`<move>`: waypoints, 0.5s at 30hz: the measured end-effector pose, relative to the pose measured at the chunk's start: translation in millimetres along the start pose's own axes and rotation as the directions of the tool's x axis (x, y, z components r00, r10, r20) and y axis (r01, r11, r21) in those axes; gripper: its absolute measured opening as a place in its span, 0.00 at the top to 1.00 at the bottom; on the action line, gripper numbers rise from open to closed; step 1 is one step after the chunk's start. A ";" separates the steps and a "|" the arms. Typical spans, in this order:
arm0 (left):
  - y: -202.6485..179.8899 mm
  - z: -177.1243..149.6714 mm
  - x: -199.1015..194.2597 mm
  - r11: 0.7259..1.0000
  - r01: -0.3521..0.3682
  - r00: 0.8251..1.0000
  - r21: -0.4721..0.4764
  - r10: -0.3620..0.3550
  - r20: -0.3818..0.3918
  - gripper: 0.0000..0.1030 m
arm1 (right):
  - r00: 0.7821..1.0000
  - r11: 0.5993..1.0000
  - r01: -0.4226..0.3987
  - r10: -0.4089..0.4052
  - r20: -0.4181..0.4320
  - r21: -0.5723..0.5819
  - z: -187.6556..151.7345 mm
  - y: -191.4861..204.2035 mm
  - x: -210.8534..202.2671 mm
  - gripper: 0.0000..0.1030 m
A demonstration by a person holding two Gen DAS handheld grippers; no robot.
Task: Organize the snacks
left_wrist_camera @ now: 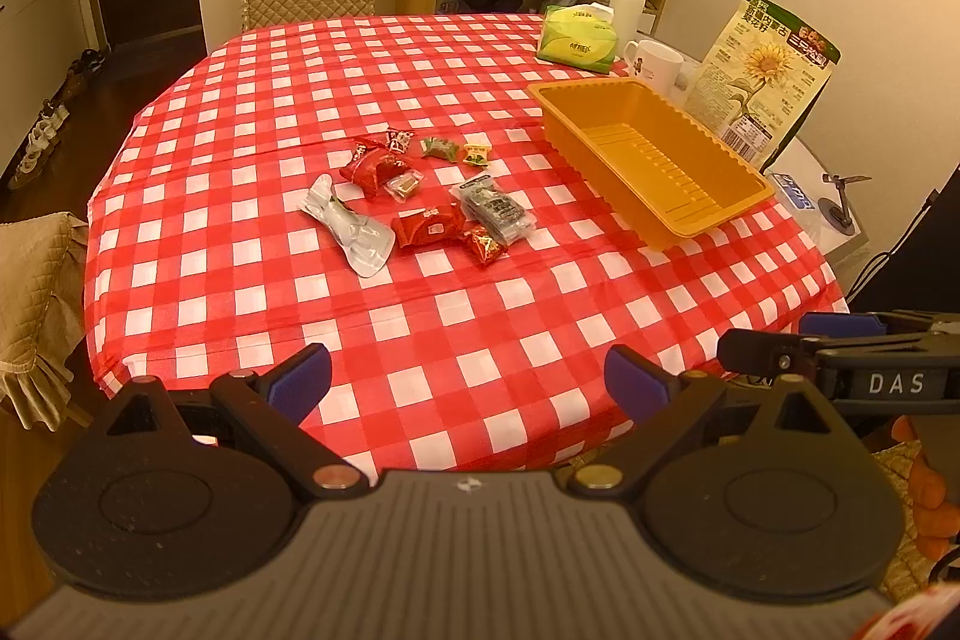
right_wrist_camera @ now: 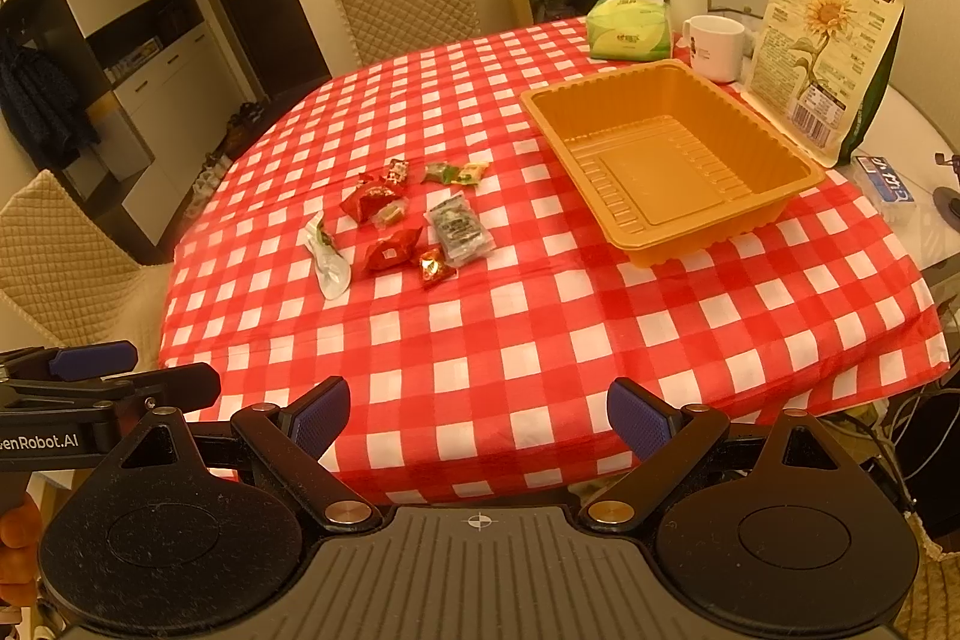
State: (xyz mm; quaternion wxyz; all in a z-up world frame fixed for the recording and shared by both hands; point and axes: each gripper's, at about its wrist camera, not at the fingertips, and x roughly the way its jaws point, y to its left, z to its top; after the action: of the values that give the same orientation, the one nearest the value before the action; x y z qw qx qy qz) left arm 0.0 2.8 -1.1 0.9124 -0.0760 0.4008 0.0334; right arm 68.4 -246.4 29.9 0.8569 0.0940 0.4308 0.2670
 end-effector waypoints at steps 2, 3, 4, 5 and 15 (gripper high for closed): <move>0.5 -0.2 0.1 1.000 0.000 1.000 0.000 0.000 0.000 0.06 | 1.000 1.000 0.000 0.000 0.000 0.000 0.0 0.7 0.5 0.11; 0.1 0.0 0.0 1.000 0.000 1.000 0.000 0.000 0.000 0.06 | 1.000 1.000 0.000 0.000 0.000 0.000 0.1 1.0 0.8 0.11; 0.0 0.0 0.0 1.000 0.000 1.000 0.000 0.000 0.000 0.06 | 1.000 1.000 0.000 0.000 0.000 0.000 0.3 1.2 1.3 0.11; 0.6 -0.1 0.0 1.000 -0.001 1.000 0.000 0.001 -0.001 0.06 | 1.000 1.000 0.000 0.000 -0.001 0.000 0.4 1.5 1.8 0.11; 9.2 -2.2 -1.5 1.000 -0.002 1.000 -0.005 0.002 -0.004 0.06 | 1.000 1.000 -0.001 0.001 -0.003 0.000 2.8 -3.5 4.1 0.11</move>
State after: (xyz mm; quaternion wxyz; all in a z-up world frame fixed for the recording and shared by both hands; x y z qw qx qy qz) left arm -3.7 11.5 -2.6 0.9114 -0.0778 0.4026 0.0353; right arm 73.9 -247.0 27.3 0.8560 0.0938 0.4322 0.2676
